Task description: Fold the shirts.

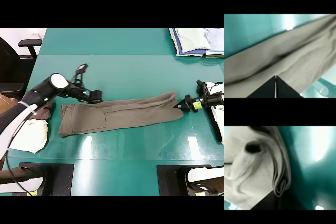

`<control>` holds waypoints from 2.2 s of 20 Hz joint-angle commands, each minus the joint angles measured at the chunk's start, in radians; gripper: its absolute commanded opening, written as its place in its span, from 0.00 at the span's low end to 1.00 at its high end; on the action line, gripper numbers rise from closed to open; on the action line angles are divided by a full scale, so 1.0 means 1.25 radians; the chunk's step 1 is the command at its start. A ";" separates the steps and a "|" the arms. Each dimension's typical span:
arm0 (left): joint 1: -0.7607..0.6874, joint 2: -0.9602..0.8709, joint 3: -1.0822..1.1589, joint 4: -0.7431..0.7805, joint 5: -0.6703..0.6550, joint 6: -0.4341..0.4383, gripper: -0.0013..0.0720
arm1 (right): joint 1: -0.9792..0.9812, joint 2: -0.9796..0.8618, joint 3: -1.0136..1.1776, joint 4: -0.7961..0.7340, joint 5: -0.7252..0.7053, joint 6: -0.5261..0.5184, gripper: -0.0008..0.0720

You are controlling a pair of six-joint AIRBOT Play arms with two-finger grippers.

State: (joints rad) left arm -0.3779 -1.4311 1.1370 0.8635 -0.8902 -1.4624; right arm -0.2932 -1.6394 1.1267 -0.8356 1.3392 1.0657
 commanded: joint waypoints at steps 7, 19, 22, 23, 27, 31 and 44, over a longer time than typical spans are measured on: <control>-0.160 -0.227 0.189 -0.003 0.012 -0.025 0.06 | 0.163 0.238 0.215 0.027 0.079 0.074 0.03; -0.170 -0.258 0.197 -0.017 0.076 -0.045 0.06 | 0.520 0.300 0.331 0.111 -0.025 0.155 0.03; -0.136 -0.228 0.198 -0.002 0.068 -0.046 0.06 | 0.583 0.300 0.331 0.128 -0.081 0.155 0.03; -0.109 -0.196 0.198 0.022 0.066 -0.049 0.06 | 0.605 0.300 0.331 0.128 -0.097 0.155 0.03; 0.085 0.002 0.198 0.197 0.003 -0.088 0.06 | 0.743 0.267 0.331 0.130 -0.173 0.154 0.04; 0.283 0.203 0.198 0.292 -0.035 -0.087 0.06 | 0.961 0.146 0.342 0.128 -0.333 0.101 0.04; 0.403 0.310 0.198 0.309 -0.115 -0.059 0.06 | 0.771 0.058 0.261 -0.024 -0.101 0.187 0.63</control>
State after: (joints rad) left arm 0.1184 -1.0492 1.3846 1.2476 -1.0115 -1.5482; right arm 0.8104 -1.6226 1.5978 -0.7834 1.1748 1.2453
